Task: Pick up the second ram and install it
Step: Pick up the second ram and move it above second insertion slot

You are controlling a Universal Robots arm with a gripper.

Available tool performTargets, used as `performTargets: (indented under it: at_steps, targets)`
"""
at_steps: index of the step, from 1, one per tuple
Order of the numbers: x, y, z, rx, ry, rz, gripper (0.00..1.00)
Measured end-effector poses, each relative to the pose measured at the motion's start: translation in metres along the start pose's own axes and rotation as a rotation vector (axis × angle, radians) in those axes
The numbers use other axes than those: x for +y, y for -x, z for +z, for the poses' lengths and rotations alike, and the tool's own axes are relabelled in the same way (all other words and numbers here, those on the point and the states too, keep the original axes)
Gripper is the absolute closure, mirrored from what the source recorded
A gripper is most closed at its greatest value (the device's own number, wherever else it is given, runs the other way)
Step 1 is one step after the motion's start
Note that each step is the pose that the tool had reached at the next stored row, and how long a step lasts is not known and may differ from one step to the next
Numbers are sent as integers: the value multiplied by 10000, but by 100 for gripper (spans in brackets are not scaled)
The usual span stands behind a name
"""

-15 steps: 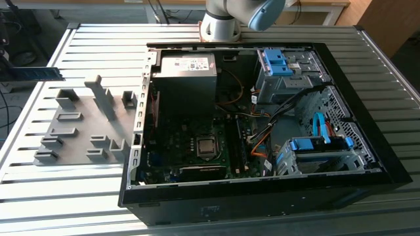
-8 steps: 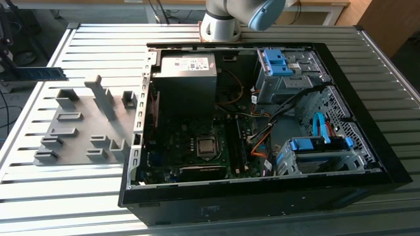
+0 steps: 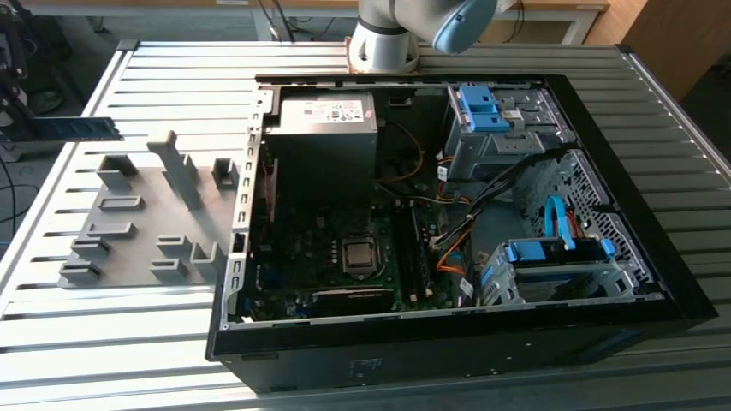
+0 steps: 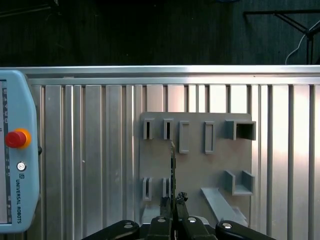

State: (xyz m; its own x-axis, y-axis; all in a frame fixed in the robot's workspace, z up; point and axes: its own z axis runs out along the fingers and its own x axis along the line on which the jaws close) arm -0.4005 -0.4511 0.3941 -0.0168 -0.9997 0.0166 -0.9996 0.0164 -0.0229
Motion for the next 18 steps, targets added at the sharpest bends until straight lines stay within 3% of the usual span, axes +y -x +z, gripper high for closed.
performTargets:
  at_steps: [18]
  targets:
    - [-165, 2, 6, 1, 2, -1, 86]
